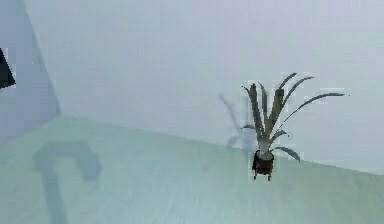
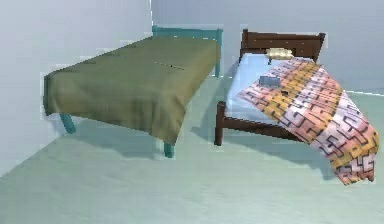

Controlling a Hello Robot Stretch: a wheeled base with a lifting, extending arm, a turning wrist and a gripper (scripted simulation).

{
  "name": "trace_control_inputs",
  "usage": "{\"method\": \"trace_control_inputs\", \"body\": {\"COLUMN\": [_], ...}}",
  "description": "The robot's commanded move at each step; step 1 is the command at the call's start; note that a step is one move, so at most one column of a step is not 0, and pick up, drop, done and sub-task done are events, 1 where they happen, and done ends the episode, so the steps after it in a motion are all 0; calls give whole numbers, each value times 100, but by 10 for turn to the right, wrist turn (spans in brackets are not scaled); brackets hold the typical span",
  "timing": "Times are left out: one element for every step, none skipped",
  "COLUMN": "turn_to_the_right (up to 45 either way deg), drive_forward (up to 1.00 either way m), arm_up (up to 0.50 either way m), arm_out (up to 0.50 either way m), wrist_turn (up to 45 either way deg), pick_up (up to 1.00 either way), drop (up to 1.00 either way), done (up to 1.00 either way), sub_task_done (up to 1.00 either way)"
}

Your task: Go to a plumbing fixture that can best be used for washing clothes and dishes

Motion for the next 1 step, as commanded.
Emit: {"method": "trace_control_inputs", "body": {"turn_to_the_right": [180], "drive_forward": [0], "arm_up": [0], "arm_out": [0], "wrist_turn": [0], "pick_up": [0], "drop": [0], "done": [0], "sub_task_done": [0]}}
